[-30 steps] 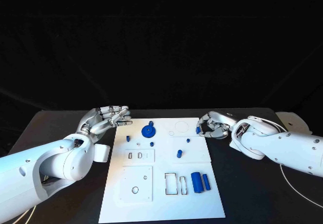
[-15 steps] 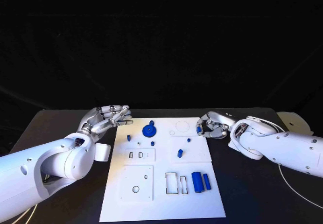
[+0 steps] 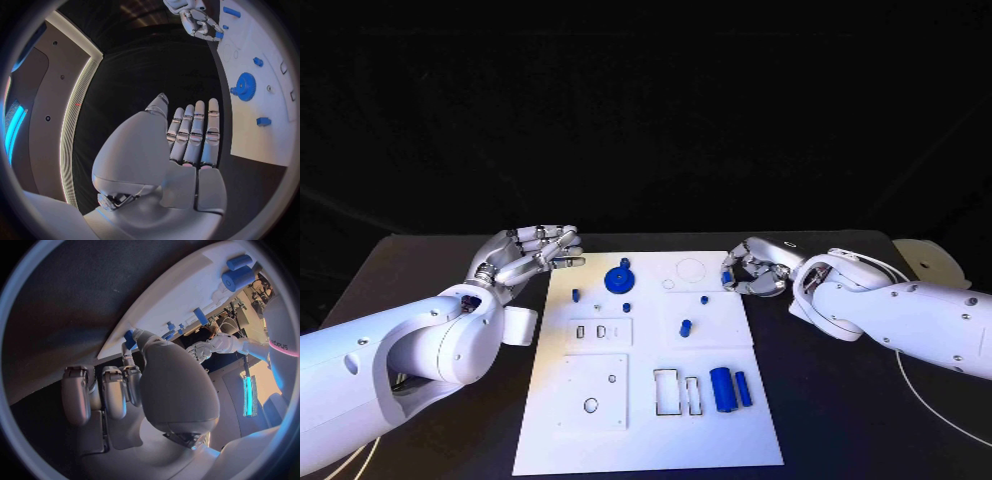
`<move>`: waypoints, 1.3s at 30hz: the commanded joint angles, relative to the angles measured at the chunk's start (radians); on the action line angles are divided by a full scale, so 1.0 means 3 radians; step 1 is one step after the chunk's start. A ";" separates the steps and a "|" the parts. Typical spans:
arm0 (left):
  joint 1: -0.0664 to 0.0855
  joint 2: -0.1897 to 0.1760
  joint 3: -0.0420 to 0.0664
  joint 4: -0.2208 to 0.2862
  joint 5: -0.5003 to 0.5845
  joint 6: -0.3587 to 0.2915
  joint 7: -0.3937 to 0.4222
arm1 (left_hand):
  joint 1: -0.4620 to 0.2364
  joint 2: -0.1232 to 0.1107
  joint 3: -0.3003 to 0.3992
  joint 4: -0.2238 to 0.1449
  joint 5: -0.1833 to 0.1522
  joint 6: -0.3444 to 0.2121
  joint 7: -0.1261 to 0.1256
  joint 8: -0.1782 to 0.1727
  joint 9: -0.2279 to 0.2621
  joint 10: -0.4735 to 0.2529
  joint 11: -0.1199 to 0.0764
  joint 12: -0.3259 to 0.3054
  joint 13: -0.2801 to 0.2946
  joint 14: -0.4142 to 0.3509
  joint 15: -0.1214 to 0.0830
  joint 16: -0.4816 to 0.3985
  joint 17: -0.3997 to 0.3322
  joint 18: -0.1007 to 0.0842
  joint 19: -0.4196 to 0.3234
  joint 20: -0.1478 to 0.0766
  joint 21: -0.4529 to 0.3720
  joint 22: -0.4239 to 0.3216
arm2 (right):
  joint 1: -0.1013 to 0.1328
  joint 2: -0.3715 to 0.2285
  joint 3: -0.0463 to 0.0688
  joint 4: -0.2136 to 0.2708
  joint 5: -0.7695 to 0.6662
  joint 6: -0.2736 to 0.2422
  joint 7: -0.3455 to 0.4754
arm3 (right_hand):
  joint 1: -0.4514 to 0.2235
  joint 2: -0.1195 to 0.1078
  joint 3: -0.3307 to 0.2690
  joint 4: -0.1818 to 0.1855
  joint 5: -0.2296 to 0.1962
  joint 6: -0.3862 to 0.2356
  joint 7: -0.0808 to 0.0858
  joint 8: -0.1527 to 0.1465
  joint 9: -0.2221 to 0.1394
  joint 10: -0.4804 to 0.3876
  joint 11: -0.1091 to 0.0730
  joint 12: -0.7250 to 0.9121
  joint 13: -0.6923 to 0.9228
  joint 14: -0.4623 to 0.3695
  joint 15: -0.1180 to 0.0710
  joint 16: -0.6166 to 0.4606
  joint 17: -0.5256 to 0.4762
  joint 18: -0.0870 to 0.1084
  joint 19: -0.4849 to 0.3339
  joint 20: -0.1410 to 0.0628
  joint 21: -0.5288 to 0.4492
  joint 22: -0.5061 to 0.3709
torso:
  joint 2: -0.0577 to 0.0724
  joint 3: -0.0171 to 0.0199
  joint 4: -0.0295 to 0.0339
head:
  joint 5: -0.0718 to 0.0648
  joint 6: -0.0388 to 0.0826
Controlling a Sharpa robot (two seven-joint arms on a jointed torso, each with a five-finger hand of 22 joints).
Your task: Assemble the parts on the task board
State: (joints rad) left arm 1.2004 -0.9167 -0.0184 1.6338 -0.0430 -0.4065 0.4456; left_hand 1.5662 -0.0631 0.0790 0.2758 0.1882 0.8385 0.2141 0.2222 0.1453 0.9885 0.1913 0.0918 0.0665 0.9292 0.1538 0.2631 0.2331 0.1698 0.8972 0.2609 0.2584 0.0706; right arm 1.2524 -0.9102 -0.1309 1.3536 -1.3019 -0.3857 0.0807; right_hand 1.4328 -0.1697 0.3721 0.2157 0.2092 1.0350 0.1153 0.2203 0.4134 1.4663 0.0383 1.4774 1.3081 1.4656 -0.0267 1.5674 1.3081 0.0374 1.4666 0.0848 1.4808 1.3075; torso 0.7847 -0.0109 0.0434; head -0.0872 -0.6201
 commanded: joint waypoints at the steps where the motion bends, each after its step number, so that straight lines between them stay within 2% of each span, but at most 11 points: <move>1: 0.0003 0.0005 0.0003 0.0005 0.0006 0.0060 0.0016 | 0.0020 -0.0009 0.0017 0.0007 -0.0014 -0.0022 0.0109 -0.0012 -0.0004 0.0000 0.0009 -0.0013 -0.0001 -0.0012 -0.0005 -0.0011 0.0005 0.0048 0.0014 -0.0003 -0.0022 -0.0004 | -0.0003 0.0007 -0.0001 0.0000 0.0018 -0.0134 0.0011 | 0.0028 0.0111 0.0080 -0.0021 -0.0140 0.0069 -0.0054 0.0104 0.0075 0.0156 -0.0053 0.0024 0.0654 0.0351 -0.0045 0.0011 0.0876 -0.0045 0.0172 -0.0045 0.0026 0.0635 | 0.0001 0.0000 0.0000 | -0.0005 -0.0001; 6: 0.0003 0.0005 0.0002 0.0004 0.0006 0.0061 0.0016 | 0.0020 -0.0009 0.0017 0.0007 -0.0014 -0.0022 0.0109 -0.0012 -0.0004 0.0000 0.0009 -0.0013 -0.0001 -0.0012 -0.0005 -0.0011 0.0005 0.0048 0.0014 -0.0003 -0.0022 -0.0004 | -0.0003 0.0008 -0.0001 0.0025 0.0049 -0.0301 -0.0005 | -0.0005 0.0104 0.0168 -0.0056 0.0001 0.0039 -0.0074 0.0191 0.0128 0.0172 -0.0072 0.0037 0.0667 0.0351 -0.0068 0.0011 0.0876 -0.0055 0.0194 -0.0073 0.0057 0.0666 | 0.0000 0.0002 0.0001 | -0.0004 -0.0007; 11: 0.0003 0.0004 0.0002 0.0000 0.0006 0.0063 0.0015 | 0.0020 -0.0009 0.0017 0.0007 -0.0014 -0.0022 0.0109 -0.0012 -0.0004 0.0000 0.0009 -0.0013 -0.0001 -0.0012 -0.0005 -0.0011 0.0005 0.0048 0.0014 -0.0003 -0.0022 -0.0004 | -0.0002 -0.0028 0.0002 0.0128 0.0056 -0.0392 -0.0093 | -0.0022 0.0101 0.0194 -0.0063 0.0031 0.0009 -0.0068 0.0202 0.0138 0.0168 -0.0070 0.0029 0.0662 0.0351 -0.0067 0.0011 0.0876 -0.0056 0.0197 -0.0076 0.0061 0.0671 | -0.0005 0.0000 -0.0004 | -0.0005 -0.0013; 13: 0.0003 0.0004 0.0002 -0.0006 0.0006 0.0063 0.0014 | 0.0020 -0.0010 0.0019 0.0007 -0.0014 -0.0023 0.0109 -0.0013 -0.0005 0.0000 0.0010 -0.0015 -0.0001 -0.0012 -0.0004 -0.0013 0.0006 0.0048 0.0015 -0.0002 -0.0022 -0.0004 | 0.0003 -0.0060 0.0005 0.0229 0.0057 -0.0437 -0.0154 | -0.0035 0.0105 0.0206 -0.0061 0.0036 -0.0005 -0.0064 0.0204 0.0141 0.0170 -0.0067 0.0031 0.0663 0.0351 -0.0065 0.0011 0.0876 -0.0065 0.0217 -0.0075 0.0092 0.0698 | -0.0008 -0.0002 -0.0007 | -0.0002 -0.0019; 14: 0.0003 0.0004 0.0002 -0.0008 0.0006 0.0063 0.0013 | 0.0020 -0.0010 0.0019 0.0007 -0.0014 -0.0023 0.0109 -0.0013 -0.0005 0.0000 0.0010 -0.0015 -0.0001 -0.0012 -0.0004 -0.0013 0.0006 0.0048 0.0015 -0.0002 -0.0022 -0.0004 | 0.0006 -0.0072 0.0007 0.0276 0.0054 -0.0458 -0.0178 | -0.0057 0.0110 0.0217 -0.0055 0.0040 -0.0022 -0.0060 0.0207 0.0143 0.0181 -0.0064 0.0047 0.0675 0.0351 -0.0063 0.0011 0.0876 -0.0095 0.0283 -0.0075 0.0197 0.0789 | -0.0008 -0.0004 -0.0007 | -0.0003 -0.0017; 18: 0.0003 0.0010 0.0002 -0.0021 0.0006 0.0064 0.0013 | 0.0020 -0.0010 0.0019 0.0007 -0.0014 -0.0023 0.0109 -0.0013 -0.0005 0.0000 0.0010 -0.0015 -0.0001 -0.0012 -0.0004 -0.0013 0.0006 0.0048 0.0015 -0.0002 -0.0022 -0.0004 | 0.0021 -0.0106 0.0010 0.0528 -0.0026 -0.0544 -0.0341 | -0.0090 0.0117 0.0238 -0.0050 0.0057 -0.0046 -0.0055 0.0213 0.0149 0.0180 -0.0059 0.0043 0.0673 0.0351 -0.0058 0.0011 0.0876 -0.0107 0.0310 -0.0072 0.0239 0.0825 | -0.0015 -0.0006 -0.0012 | 0.0010 -0.0015; 22: 0.0003 0.0027 0.0002 -0.0043 0.0006 0.0066 0.0008 | 0.0020 -0.0010 0.0019 0.0007 -0.0014 -0.0023 0.0109 -0.0013 -0.0005 0.0000 0.0010 -0.0015 -0.0001 -0.0012 -0.0004 -0.0013 0.0006 0.0048 0.0015 -0.0002 -0.0022 -0.0004 | 0.0041 -0.0095 0.0012 0.0817 -0.0202 -0.0602 -0.0582 | -0.0117 0.0145 0.0263 -0.0042 0.0050 -0.0058 -0.0053 0.0222 0.0157 0.0177 -0.0057 0.0036 0.0669 0.0351 -0.0056 0.0011 0.0876 -0.0107 0.0309 -0.0070 0.0239 0.0825 | -0.0027 -0.0009 -0.0021 | 0.0055 -0.0035; 26: 0.0003 0.0049 0.0002 -0.0074 0.0006 0.0074 0.0006 | 0.0022 -0.0010 0.0020 0.0007 -0.0014 -0.0023 0.0108 -0.0014 -0.0005 0.0000 0.0010 -0.0016 -0.0001 -0.0011 -0.0003 -0.0014 0.0007 0.0048 0.0015 -0.0002 -0.0023 -0.0004 | 0.0051 -0.0006 0.0012 0.1030 -0.0358 -0.0615 -0.0782 | -0.0119 0.0149 0.0268 -0.0043 0.0050 -0.0061 -0.0053 0.0223 0.0158 0.0177 -0.0057 0.0036 0.0669 0.0351 -0.0056 0.0011 0.0876 -0.0111 0.0319 -0.0070 0.0254 0.0838 | -0.0044 -0.0017 -0.0028 | 0.0083 -0.0052; 29: 0.0003 0.0078 0.0002 -0.0112 0.0006 0.0078 0.0007 | 0.0022 -0.0010 0.0020 0.0007 -0.0014 -0.0023 0.0108 -0.0014 -0.0005 0.0000 0.0010 -0.0016 -0.0001 -0.0011 -0.0003 -0.0014 0.0007 0.0048 0.0015 -0.0002 -0.0023 -0.0004 | 0.0049 0.0169 0.0006 0.1135 -0.0471 -0.0574 -0.0940 | -0.0128 0.0145 0.0269 -0.0042 0.0047 -0.0064 -0.0052 0.0225 0.0160 0.0177 -0.0057 0.0035 0.0668 0.0351 -0.0055 0.0011 0.0876 -0.0112 0.0319 -0.0069 0.0255 0.0839 | -0.0058 -0.0023 -0.0028 | 0.0119 -0.0070; 37: 0.0003 0.0132 0.0001 -0.0166 0.0006 0.0089 0.0007 | 0.0023 -0.0010 0.0021 0.0006 -0.0014 -0.0022 0.0107 -0.0014 -0.0005 0.0001 0.0009 -0.0016 -0.0001 -0.0011 -0.0003 -0.0015 0.0008 0.0048 0.0015 -0.0002 -0.0024 -0.0004 | 0.0002 0.0552 -0.0023 0.1083 -0.0654 -0.0440 -0.1166 | -0.0145 0.0146 0.0273 -0.0039 0.0041 -0.0067 -0.0052 0.0231 0.0163 0.0179 -0.0056 0.0037 0.0671 0.0351 -0.0055 0.0011 0.0876 -0.0113 0.0323 -0.0069 0.0261 0.0845 | -0.0076 -0.0038 -0.0011 | 0.0166 -0.0115; 39: 0.0003 0.0134 0.0001 -0.0168 0.0006 0.0090 0.0006 | 0.0023 -0.0010 0.0021 0.0006 -0.0014 -0.0022 0.0107 -0.0014 -0.0005 0.0001 0.0009 -0.0016 -0.0001 -0.0011 -0.0003 -0.0015 0.0008 0.0048 0.0015 -0.0002 -0.0024 -0.0004 | -0.0017 0.0619 -0.0029 0.1048 -0.0689 -0.0412 -0.1211 | -0.0155 0.0146 0.0275 -0.0036 0.0038 -0.0069 -0.0052 0.0233 0.0165 0.0179 -0.0056 0.0037 0.0671 0.0351 -0.0055 0.0011 0.0876 -0.0115 0.0326 -0.0068 0.0265 0.0848 | -0.0073 -0.0036 -0.0013 | 0.0182 -0.0128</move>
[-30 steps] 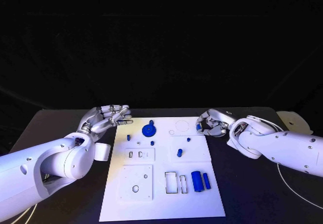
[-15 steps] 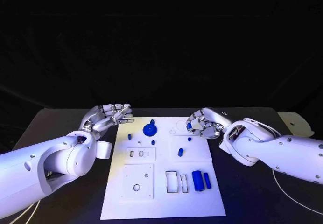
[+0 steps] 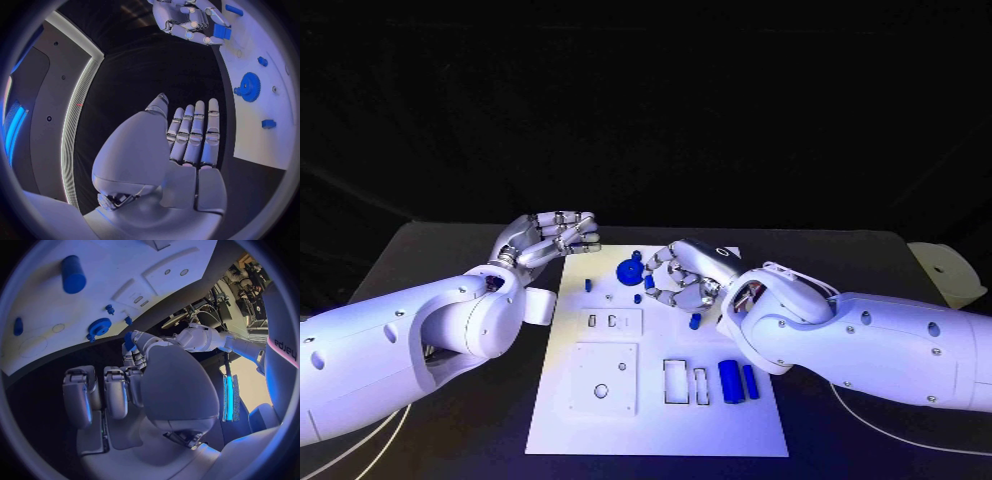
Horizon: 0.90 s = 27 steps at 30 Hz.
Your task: Assemble the parts on the task board
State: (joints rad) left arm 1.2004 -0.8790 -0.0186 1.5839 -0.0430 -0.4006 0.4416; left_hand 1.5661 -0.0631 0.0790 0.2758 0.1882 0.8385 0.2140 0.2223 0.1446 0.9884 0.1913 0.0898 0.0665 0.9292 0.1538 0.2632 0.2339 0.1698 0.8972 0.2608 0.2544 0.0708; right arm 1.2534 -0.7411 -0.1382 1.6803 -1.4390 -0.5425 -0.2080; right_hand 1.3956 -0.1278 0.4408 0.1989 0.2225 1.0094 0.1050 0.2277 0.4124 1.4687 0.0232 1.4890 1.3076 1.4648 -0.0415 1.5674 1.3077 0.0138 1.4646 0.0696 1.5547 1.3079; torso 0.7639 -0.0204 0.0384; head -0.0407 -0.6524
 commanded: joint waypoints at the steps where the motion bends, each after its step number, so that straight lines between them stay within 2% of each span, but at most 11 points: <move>1: 0.0003 0.0009 0.0002 -0.0002 0.0006 0.0070 0.0020 | 0.0023 -0.0010 0.0021 0.0006 -0.0014 -0.0022 0.0107 -0.0014 -0.0003 0.0001 0.0010 -0.0010 -0.0001 -0.0011 -0.0003 -0.0015 0.0005 0.0048 0.0015 -0.0002 -0.0011 -0.0005 | -0.0030 0.0087 -0.0007 -0.0059 -0.0245 0.0125 -0.0268 | -0.0037 0.0004 0.0046 0.0020 -0.0009 0.0016 -0.0017 0.0210 0.0169 0.0170 -0.0006 -0.0004 0.0670 0.0353 -0.0005 0.0011 0.0877 -0.0036 0.0332 -0.0018 0.0018 0.0846 | -0.0002 -0.0006 0.0001 | 0.0038 -0.0024; 3: 0.0003 0.0008 0.0002 -0.0003 0.0006 0.0069 0.0020 | 0.0023 -0.0010 0.0021 0.0006 -0.0014 -0.0022 0.0107 -0.0014 -0.0003 0.0001 0.0010 -0.0010 -0.0001 -0.0011 -0.0003 -0.0015 0.0005 0.0048 0.0015 -0.0002 -0.0011 -0.0005 | -0.0053 0.0152 -0.0012 -0.0099 -0.0269 0.0161 -0.0297 | -0.0043 0.0000 0.0046 0.0021 -0.0010 0.0015 -0.0018 0.0212 0.0171 0.0170 -0.0005 -0.0005 0.0670 0.0353 -0.0005 0.0011 0.0877 -0.0036 0.0334 -0.0018 0.0020 0.0848 | 0.0004 -0.0002 -0.0006 | 0.0058 -0.0025; 8: 0.0003 0.0008 0.0002 -0.0001 0.0006 0.0073 0.0019 | 0.0023 -0.0010 0.0021 0.0006 -0.0014 -0.0022 0.0107 -0.0014 -0.0003 0.0001 0.0010 -0.0010 -0.0001 -0.0011 -0.0003 -0.0015 0.0005 0.0048 0.0015 -0.0002 -0.0011 -0.0005 | -0.0110 0.0273 -0.0021 -0.0177 -0.0335 0.0225 -0.0310 | -0.0057 -0.0005 0.0045 0.0023 -0.0012 0.0014 -0.0018 0.0216 0.0173 0.0174 -0.0005 0.0001 0.0675 0.0353 -0.0005 0.0011 0.0877 -0.0035 0.0332 -0.0017 0.0017 0.0845 | 0.0001 -0.0003 0.0004 | 0.0063 -0.0042; 14: 0.0003 0.0006 0.0002 -0.0001 0.0001 0.0069 0.0013 | 0.0023 -0.0010 0.0021 0.0006 -0.0014 -0.0022 0.0107 -0.0014 -0.0003 0.0001 0.0010 -0.0010 -0.0001 -0.0011 -0.0003 -0.0015 0.0005 0.0048 0.0015 -0.0002 -0.0011 -0.0005 | -0.0182 0.0409 -0.0026 -0.0258 -0.0415 0.0262 -0.0323 | -0.0069 -0.0013 0.0044 0.0024 -0.0013 0.0012 -0.0018 0.0219 0.0175 0.0179 -0.0006 0.0010 0.0681 0.0353 -0.0005 0.0011 0.0877 -0.0037 0.0335 -0.0017 0.0022 0.0849 | 0.0003 0.0004 -0.0003 | 0.0080 -0.0062; 19: 0.0003 0.0015 0.0002 -0.0006 -0.0001 0.0075 0.0012 | 0.0023 -0.0010 0.0021 0.0006 -0.0014 -0.0022 0.0107 -0.0014 -0.0003 0.0001 0.0010 -0.0010 -0.0001 -0.0011 -0.0003 -0.0015 0.0005 0.0048 0.0015 -0.0002 -0.0011 -0.0005 | -0.0238 0.0488 -0.0032 -0.0328 -0.0453 0.0276 -0.0329 | -0.0090 -0.0018 0.0044 0.0030 -0.0019 0.0010 -0.0018 0.0224 0.0178 0.0181 -0.0006 0.0012 0.0683 0.0353 -0.0005 0.0011 0.0877 -0.0036 0.0333 -0.0017 0.0019 0.0847 | 0.0001 0.0003 0.0010 | 0.0086 -0.0076; 21: 0.0003 0.0017 0.0002 -0.0008 -0.0001 0.0077 0.0011 | 0.0027 -0.0009 0.0025 0.0006 -0.0013 -0.0020 0.0104 -0.0014 -0.0003 0.0005 0.0007 -0.0011 0.0000 -0.0011 -0.0004 -0.0018 0.0008 0.0048 0.0016 -0.0002 -0.0012 -0.0005 | -0.0254 0.0508 -0.0033 -0.0348 -0.0458 0.0282 -0.0329 | -0.0090 -0.0018 0.0044 0.0030 -0.0019 0.0010 -0.0018 0.0224 0.0178 0.0181 -0.0006 0.0012 0.0683 0.0353 -0.0005 0.0011 0.0877 -0.0036 0.0333 -0.0017 0.0019 0.0847 | 0.0001 0.0004 0.0004 | 0.0099 -0.0090; 24: 0.0003 0.0019 0.0002 -0.0011 -0.0001 0.0078 0.0010 | 0.0026 -0.0009 0.0026 0.0006 -0.0013 -0.0020 0.0104 -0.0014 -0.0003 0.0006 0.0007 -0.0011 0.0000 -0.0011 -0.0004 -0.0019 0.0009 0.0048 0.0016 -0.0002 -0.0013 -0.0005 | -0.0266 0.0530 -0.0034 -0.0373 -0.0462 0.0302 -0.0331 | -0.0099 -0.0021 0.0045 0.0032 -0.0024 0.0008 -0.0019 0.0225 0.0179 0.0182 -0.0006 0.0013 0.0684 0.0353 -0.0005 0.0011 0.0877 -0.0036 0.0334 -0.0017 0.0021 0.0848 | 0.0003 0.0004 -0.0005 | 0.0109 -0.0090; 27: 0.0003 0.0021 0.0002 -0.0014 -0.0002 0.0079 0.0009 | 0.0026 -0.0009 0.0026 0.0006 -0.0013 -0.0020 0.0104 -0.0014 -0.0003 0.0006 0.0007 -0.0011 0.0000 -0.0011 -0.0004 -0.0019 0.0009 0.0048 0.0016 -0.0002 -0.0013 -0.0005 | -0.0275 0.0552 -0.0035 -0.0396 -0.0465 0.0330 -0.0335 | -0.0107 -0.0027 0.0044 0.0032 -0.0027 0.0006 -0.0019 0.0227 0.0180 0.0180 -0.0006 0.0010 0.0683 0.0353 -0.0005 0.0011 0.0877 -0.0036 0.0333 -0.0017 0.0019 0.0847 | -0.0001 0.0003 -0.0005 | 0.0107 -0.0096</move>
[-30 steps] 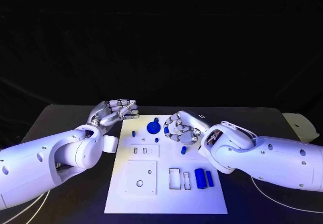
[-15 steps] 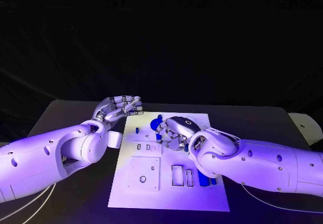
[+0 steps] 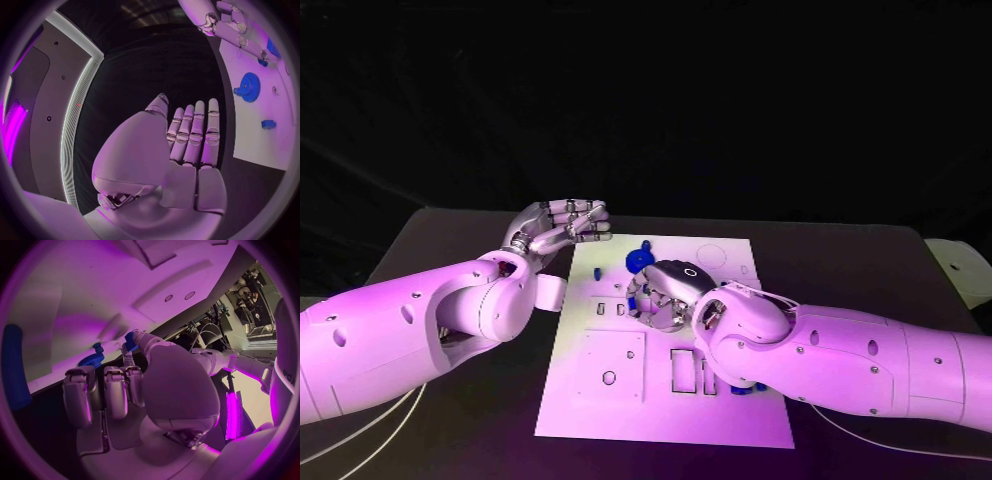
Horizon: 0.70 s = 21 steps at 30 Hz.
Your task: Assemble the parts on the task board
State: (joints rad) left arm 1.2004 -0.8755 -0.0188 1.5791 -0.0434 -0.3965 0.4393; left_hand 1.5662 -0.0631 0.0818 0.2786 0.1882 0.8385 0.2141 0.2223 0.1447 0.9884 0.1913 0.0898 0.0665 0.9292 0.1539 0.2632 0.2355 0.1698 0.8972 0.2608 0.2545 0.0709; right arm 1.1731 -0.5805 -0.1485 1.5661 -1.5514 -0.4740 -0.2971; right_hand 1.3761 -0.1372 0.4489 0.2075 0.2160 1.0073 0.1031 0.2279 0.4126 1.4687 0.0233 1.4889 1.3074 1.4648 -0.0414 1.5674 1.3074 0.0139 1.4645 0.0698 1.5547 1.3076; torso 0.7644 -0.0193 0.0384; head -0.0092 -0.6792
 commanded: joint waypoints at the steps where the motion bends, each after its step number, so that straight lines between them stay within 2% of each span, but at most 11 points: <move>1: 0.0003 0.0010 0.0002 0.0001 0.0000 0.0066 0.0017 | 0.0026 -0.0009 0.0016 -0.0003 -0.0013 -0.0020 0.0104 -0.0014 -0.0003 0.0006 0.0007 -0.0012 0.0000 -0.0011 -0.0004 -0.0019 0.0003 0.0048 0.0016 -0.0002 -0.0013 -0.0005 | -0.0009 0.0022 -0.0001 -0.0020 -0.0092 0.0111 -0.0039 | -0.0042 0.0004 0.0016 0.0004 -0.0005 0.0013 -0.0012 0.0226 0.0179 0.0180 -0.0006 0.0011 0.0684 0.0353 -0.0005 0.0011 0.0878 -0.0036 0.0333 -0.0017 0.0019 0.0848 | -0.0002 -0.0001 -0.0004 | 0.0002 -0.0008; 5: 0.0003 0.0014 0.0002 0.0001 -0.0001 0.0070 0.0017 | 0.0026 -0.0009 0.0016 -0.0003 -0.0013 -0.0020 0.0104 -0.0014 -0.0003 0.0006 0.0007 -0.0012 0.0000 -0.0011 -0.0004 -0.0019 0.0003 0.0048 0.0016 -0.0002 -0.0013 -0.0005 | -0.0016 0.0034 -0.0003 -0.0034 -0.0095 0.0160 -0.0048 | -0.0054 -0.0004 0.0015 0.0005 -0.0014 0.0011 -0.0012 0.0229 0.0181 0.0180 -0.0006 0.0010 0.0683 0.0353 -0.0005 0.0011 0.0878 -0.0036 0.0333 -0.0017 0.0019 0.0848 | -0.0002 0.0002 0.0003 | 0.0003 -0.0013; 21: 0.0003 0.0013 0.0002 -0.0001 -0.0001 0.0072 0.0013 | 0.0026 -0.0009 0.0016 -0.0003 -0.0013 -0.0020 0.0104 -0.0014 -0.0003 0.0006 0.0007 -0.0012 0.0000 -0.0011 -0.0004 -0.0019 0.0003 0.0048 0.0016 -0.0002 -0.0013 -0.0005 | -0.0032 0.0051 -0.0005 -0.0066 -0.0121 0.0246 -0.0092 | -0.0095 -0.0030 0.0014 0.0009 -0.0056 -0.0007 -0.0007 0.0230 0.0182 0.0168 -0.0003 -0.0009 0.0671 0.0353 -0.0003 0.0011 0.0878 -0.0029 0.0317 -0.0016 -0.0006 0.0827 | -0.0002 0.0000 0.0002 | 0.0008 -0.0014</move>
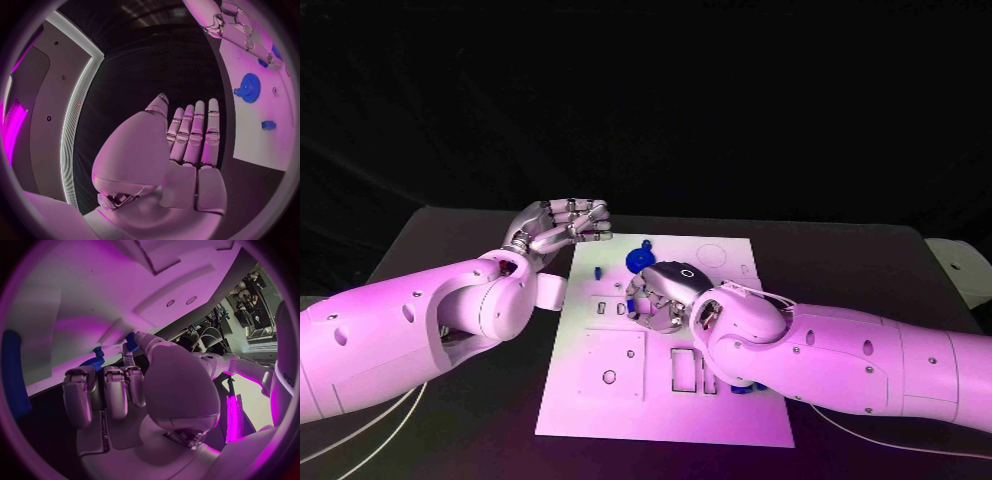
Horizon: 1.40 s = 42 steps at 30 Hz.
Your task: Assemble the parts on the task board
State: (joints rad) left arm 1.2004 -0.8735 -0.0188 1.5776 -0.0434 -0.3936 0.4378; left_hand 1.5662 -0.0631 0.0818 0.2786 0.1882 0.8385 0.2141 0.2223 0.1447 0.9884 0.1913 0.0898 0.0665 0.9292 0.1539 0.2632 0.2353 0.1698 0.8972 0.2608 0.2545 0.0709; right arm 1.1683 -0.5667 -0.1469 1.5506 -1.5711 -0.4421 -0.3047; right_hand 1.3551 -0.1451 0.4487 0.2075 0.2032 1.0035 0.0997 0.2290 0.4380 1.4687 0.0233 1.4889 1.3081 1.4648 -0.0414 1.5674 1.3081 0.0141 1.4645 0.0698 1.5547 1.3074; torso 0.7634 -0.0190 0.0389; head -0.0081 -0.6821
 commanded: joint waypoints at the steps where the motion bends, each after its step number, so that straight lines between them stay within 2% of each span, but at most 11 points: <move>1: 0.0003 0.0006 0.0002 0.0004 -0.0001 0.0062 0.0018 | 0.0026 -0.0009 0.0016 -0.0003 -0.0014 -0.0019 0.0103 -0.0014 -0.0004 0.0006 0.0007 -0.0012 0.0000 -0.0011 -0.0004 -0.0019 0.0004 0.0048 0.0016 -0.0002 -0.0013 -0.0005 | -0.0017 0.0007 -0.0011 -0.0017 -0.0057 0.0145 -0.0070 | -0.0031 -0.0009 0.0014 0.0010 -0.0017 0.0002 0.0005 0.0226 0.0097 0.0166 -0.0002 -0.0011 0.0667 0.0353 -0.0003 0.0011 0.0876 -0.0029 0.0317 -0.0015 -0.0007 0.0827 | 0.0002 -0.0001 0.0001 | 0.0004 -0.0004; 27: 0.0003 -0.0007 0.0002 -0.0001 -0.0001 0.0057 0.0013 | 0.0026 -0.0009 0.0016 -0.0003 -0.0014 -0.0019 0.0103 -0.0014 -0.0004 0.0006 0.0007 -0.0012 0.0000 -0.0011 -0.0004 -0.0019 0.0004 0.0048 0.0016 -0.0002 -0.0013 -0.0005 | -0.0019 0.0005 -0.0013 -0.0037 -0.0134 0.0164 -0.0083 | -0.0143 -0.0147 0.0014 0.0016 -0.0068 -0.0169 0.0090 0.0135 0.0043 0.0101 0.0070 -0.0103 0.0608 0.0353 0.0055 0.0011 0.0876 -0.0018 0.0292 0.0029 -0.0048 0.0796 | 0.0002 0.0002 -0.0006 | 0.0004 -0.0006; 31: 0.0003 -0.0008 0.0001 -0.0002 -0.0001 0.0057 0.0012 | 0.0026 -0.0009 0.0016 -0.0003 -0.0014 -0.0019 0.0103 -0.0014 -0.0004 0.0006 0.0007 -0.0012 0.0000 -0.0011 -0.0004 -0.0019 0.0004 0.0048 0.0016 -0.0002 -0.0013 -0.0005 | -0.0019 0.0006 -0.0013 -0.0037 -0.0137 0.0152 -0.0073 | -0.0196 -0.0193 -0.0003 0.0039 -0.0125 -0.0249 0.0128 0.0074 0.0009 0.0071 0.0103 -0.0145 0.0580 0.0353 0.0083 0.0011 0.0876 -0.0013 0.0281 0.0054 -0.0067 0.0782 | 0.0002 0.0002 -0.0005 | 0.0003 -0.0005; 33: 0.0003 -0.0008 0.0001 -0.0002 -0.0001 0.0058 0.0012 | 0.0026 -0.0009 0.0016 -0.0003 -0.0014 -0.0019 0.0103 -0.0014 -0.0004 0.0006 0.0007 -0.0012 0.0000 -0.0011 -0.0004 -0.0019 0.0004 0.0048 0.0016 -0.0002 -0.0013 -0.0005 | -0.0019 0.0008 -0.0013 -0.0038 -0.0140 0.0143 -0.0063 | -0.0229 -0.0222 -0.0026 0.0058 -0.0213 -0.0312 0.0156 0.0019 -0.0019 0.0065 0.0129 -0.0153 0.0575 0.0353 0.0106 0.0011 0.0876 -0.0013 0.0281 0.0074 -0.0067 0.0783 | 0.0002 0.0004 -0.0005 | 0.0003 -0.0004; 36: 0.0003 -0.0009 0.0001 -0.0003 -0.0001 0.0060 0.0009 | 0.0022 -0.0010 0.0020 0.0002 -0.0014 -0.0019 0.0103 -0.0017 -0.0005 0.0008 0.0007 -0.0017 0.0000 -0.0011 -0.0004 -0.0025 0.0009 0.0048 0.0017 -0.0001 -0.0017 -0.0005 | -0.0019 0.0009 -0.0013 -0.0038 -0.0145 0.0133 -0.0048 | -0.0264 -0.0264 -0.0075 0.0077 -0.0256 -0.0333 0.0167 -0.0015 -0.0037 0.0056 0.0143 -0.0166 0.0567 0.0353 0.0120 0.0011 0.0876 -0.0011 0.0277 0.0091 -0.0073 0.0778 | 0.0003 0.0004 -0.0004 | -0.0002 -0.0001; 42: 0.0003 -0.0010 0.0001 -0.0004 -0.0001 0.0062 0.0006 | 0.0022 -0.0010 0.0020 0.0002 -0.0014 -0.0019 0.0103 -0.0017 -0.0005 0.0008 0.0007 -0.0017 0.0000 -0.0011 -0.0004 -0.0025 0.0009 0.0048 0.0017 -0.0001 -0.0017 -0.0005 | -0.0019 0.0007 -0.0013 -0.0036 -0.0154 0.0112 -0.0035 | -0.0283 -0.0283 -0.0119 0.0094 -0.0281 -0.0347 0.0173 -0.0038 -0.0049 0.0044 0.0149 -0.0182 0.0556 0.0353 0.0127 0.0011 0.0876 -0.0009 0.0273 0.0100 -0.0081 0.0773 | 0.0003 0.0002 -0.0005 | -0.0003 0.0004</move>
State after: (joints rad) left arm 1.2003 -0.8775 -0.0190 1.5754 -0.0435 -0.3924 0.4347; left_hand 1.5661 -0.0631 0.0818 0.2786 0.1882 0.8385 0.2141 0.2223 0.1448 0.9884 0.1913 0.0898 0.0665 0.9292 0.1538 0.2590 0.2374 0.1698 0.8972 0.2608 0.2545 0.0710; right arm 1.1667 -0.5638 -0.1475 1.5429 -1.6036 -0.4290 -0.3089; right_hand 1.2710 -0.2237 0.4165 0.2357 0.1220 0.9081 0.1524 0.2240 0.4240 1.4631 0.0612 1.4378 1.3076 1.4665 -0.0106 1.5674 1.3077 0.0143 1.4644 0.0918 1.5350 1.3079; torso 0.7643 -0.0180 0.0374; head -0.0086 -0.6815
